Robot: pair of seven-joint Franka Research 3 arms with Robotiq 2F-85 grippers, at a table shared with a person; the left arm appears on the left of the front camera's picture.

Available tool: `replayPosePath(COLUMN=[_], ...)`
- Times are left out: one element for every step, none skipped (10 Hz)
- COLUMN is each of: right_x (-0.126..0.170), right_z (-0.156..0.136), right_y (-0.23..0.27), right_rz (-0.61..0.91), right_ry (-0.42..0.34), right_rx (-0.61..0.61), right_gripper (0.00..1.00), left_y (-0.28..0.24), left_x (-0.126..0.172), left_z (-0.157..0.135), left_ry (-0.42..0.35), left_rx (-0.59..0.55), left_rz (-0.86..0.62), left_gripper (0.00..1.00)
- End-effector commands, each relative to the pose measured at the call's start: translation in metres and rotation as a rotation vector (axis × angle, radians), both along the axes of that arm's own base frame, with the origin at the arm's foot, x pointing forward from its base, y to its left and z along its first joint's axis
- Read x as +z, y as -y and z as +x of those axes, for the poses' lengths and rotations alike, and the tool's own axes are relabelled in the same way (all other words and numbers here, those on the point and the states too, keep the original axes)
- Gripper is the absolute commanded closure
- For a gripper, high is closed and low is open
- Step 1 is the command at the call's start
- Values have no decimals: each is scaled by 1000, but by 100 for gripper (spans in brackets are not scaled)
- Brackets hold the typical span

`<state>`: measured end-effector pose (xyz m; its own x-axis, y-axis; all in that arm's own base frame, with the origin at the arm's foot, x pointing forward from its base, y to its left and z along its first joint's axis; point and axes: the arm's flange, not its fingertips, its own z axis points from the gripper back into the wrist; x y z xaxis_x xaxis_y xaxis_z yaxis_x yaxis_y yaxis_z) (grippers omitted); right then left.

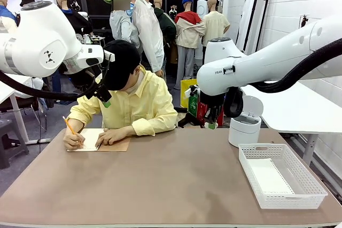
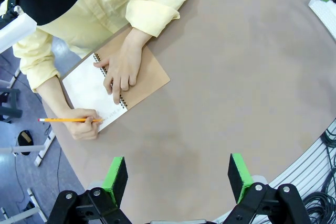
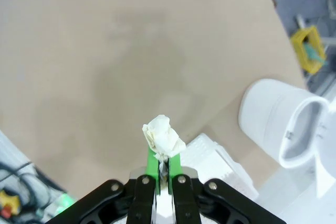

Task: Sort the paper based on its condition.
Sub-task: If a person hands you a paper, place it in the Organizing basket , and if it's crumpled, put it in the Trash can.

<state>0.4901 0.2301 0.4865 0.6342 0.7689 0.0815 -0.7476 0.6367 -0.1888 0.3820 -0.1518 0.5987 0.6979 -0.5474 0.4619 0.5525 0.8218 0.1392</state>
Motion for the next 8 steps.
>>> replayPosePath(right_x=[-2,-3,-3,-2,-4,-10,-16,-23], right_z=[31,45,58,72,87,102,114,123], right_y=[19,33,46,57,69,82,90,96], right_rz=[-52,-83,-137,-168,-216,-238,-268,-288], right_ry=[62,91,151,178,190,198,213,222], right_rx=[-138,-197,-261,-289,-327,-353,-374,-386], right_gripper=[100,100,100,100,100,100,100,100], left_y=[-1,-1,-1,-1,-1,-1,-1,-1], left_x=[1,1,1,1,1,1,1,1], left_z=[0,0,0,0,0,0,0,0], left_ry=[2,2,2,2,2,2,2,2], left_rx=[-2,-2,-2,-2,-2,-2,-2,-2], left_rz=[0,0,0,0,0,0,0,0], left_gripper=[0,0,0,0,0,0,0,0])
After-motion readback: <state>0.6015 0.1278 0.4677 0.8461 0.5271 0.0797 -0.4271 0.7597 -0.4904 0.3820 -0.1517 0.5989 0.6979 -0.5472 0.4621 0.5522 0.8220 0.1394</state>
